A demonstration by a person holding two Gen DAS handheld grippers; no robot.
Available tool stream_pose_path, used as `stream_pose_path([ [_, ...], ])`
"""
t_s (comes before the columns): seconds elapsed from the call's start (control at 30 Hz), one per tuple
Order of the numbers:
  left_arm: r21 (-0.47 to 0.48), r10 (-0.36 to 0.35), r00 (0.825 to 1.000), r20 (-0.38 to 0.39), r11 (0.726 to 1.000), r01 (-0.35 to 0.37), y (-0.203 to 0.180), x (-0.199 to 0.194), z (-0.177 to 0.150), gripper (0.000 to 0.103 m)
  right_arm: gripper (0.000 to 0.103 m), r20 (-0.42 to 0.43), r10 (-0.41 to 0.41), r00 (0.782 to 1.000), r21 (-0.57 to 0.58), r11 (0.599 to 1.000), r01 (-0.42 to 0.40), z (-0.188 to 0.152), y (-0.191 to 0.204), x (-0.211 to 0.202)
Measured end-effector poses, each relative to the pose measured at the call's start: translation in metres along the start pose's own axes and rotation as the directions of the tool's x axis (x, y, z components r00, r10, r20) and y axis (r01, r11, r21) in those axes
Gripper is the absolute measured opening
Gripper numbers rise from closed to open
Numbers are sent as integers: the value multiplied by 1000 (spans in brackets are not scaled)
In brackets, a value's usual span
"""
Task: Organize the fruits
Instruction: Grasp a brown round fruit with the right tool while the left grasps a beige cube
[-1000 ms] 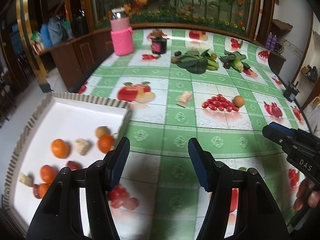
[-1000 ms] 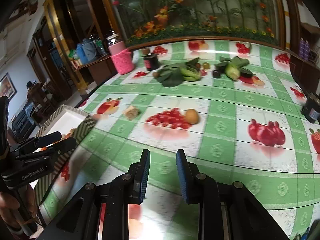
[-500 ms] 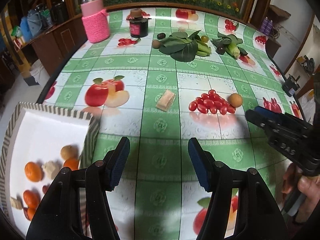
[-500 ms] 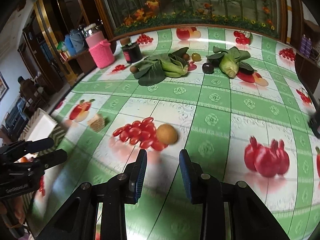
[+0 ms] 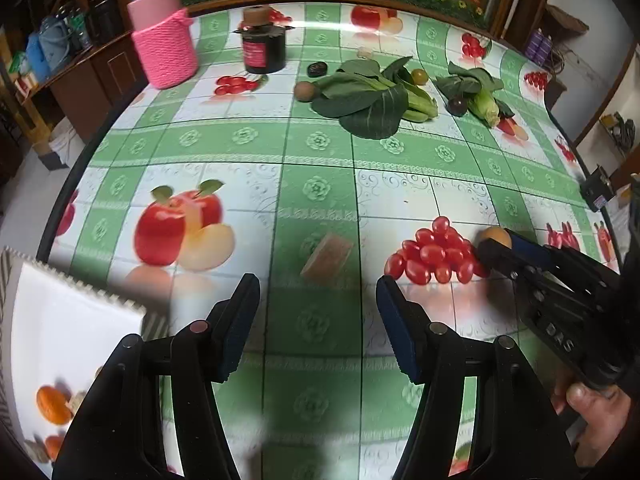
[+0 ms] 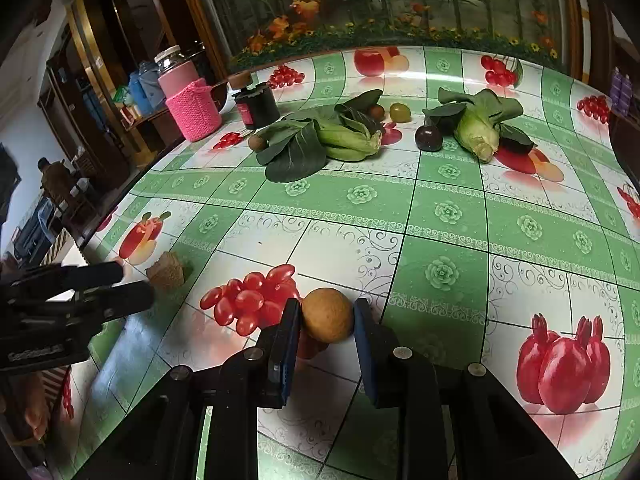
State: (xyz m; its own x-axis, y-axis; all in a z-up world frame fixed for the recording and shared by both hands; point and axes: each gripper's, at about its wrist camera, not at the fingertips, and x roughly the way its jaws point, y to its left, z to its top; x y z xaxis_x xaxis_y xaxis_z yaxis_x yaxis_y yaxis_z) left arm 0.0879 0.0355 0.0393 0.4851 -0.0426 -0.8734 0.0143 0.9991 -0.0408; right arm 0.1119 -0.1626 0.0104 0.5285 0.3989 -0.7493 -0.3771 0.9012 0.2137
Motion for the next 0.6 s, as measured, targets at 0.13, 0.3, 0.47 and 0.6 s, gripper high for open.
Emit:
stream_pose_path([
  [0.13, 27, 11, 1000, -18, 1000, -10, -6, 15, 4, 61, 26, -1, 25, 1000, 15, 1000, -25, -1, -3, 0],
  [0.3, 51, 20, 1000, -18, 999, -19, -6, 27, 6, 25, 26, 0, 37, 999, 19, 999, -37, -1, -5, -1],
  [0.47, 51, 1, 1000, -5, 999, -1, -5, 13, 1, 22, 26, -5, 43, 999, 12, 999, -43, -2, -2, -4],
  [0.6, 58, -14, 1000, 25, 998, 12, -4, -13, -10, 22, 26, 4, 59, 998, 4, 998, -59, -4, 7, -14],
])
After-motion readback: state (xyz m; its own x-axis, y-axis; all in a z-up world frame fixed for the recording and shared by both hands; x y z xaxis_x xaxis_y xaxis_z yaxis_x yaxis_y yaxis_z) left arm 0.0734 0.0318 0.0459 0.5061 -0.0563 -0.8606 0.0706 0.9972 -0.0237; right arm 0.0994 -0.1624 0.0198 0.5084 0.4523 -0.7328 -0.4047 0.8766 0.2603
